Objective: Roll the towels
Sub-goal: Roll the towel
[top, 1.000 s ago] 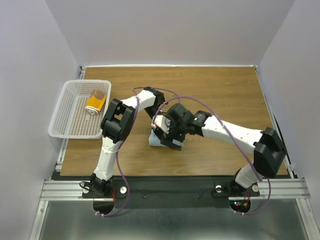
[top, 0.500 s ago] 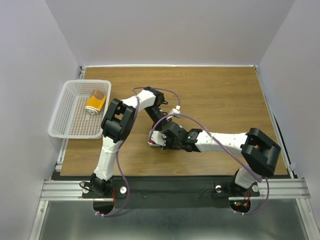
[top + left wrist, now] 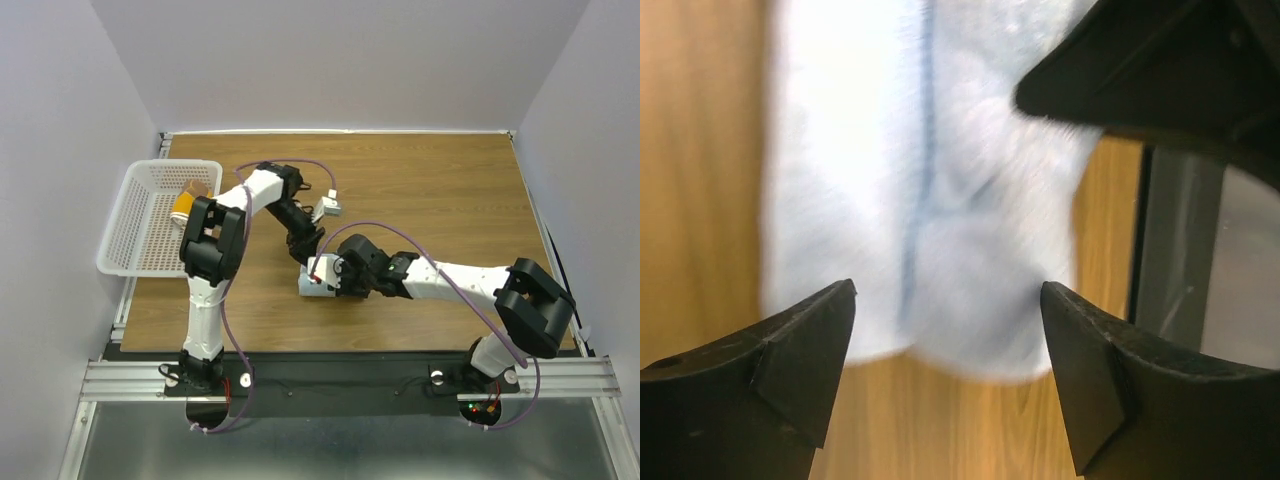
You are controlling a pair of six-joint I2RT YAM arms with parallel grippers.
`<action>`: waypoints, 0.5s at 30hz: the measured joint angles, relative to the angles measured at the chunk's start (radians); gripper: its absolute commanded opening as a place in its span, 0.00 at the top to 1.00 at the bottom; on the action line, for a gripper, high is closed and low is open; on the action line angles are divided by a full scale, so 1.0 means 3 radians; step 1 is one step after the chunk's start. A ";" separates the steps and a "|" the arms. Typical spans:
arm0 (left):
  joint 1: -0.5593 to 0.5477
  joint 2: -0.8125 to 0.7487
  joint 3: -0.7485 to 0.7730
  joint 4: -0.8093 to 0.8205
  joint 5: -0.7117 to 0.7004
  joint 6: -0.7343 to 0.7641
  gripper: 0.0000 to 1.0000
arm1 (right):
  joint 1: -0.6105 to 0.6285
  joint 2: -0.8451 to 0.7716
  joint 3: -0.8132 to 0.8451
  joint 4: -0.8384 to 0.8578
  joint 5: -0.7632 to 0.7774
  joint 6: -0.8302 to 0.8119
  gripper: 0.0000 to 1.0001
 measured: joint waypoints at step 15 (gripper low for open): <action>0.0805 -0.1190 -0.0610 0.1012 -0.0264 -0.0234 0.12 | -0.0595 0.0460 0.0665 -0.0776 -0.1266 0.0393 0.99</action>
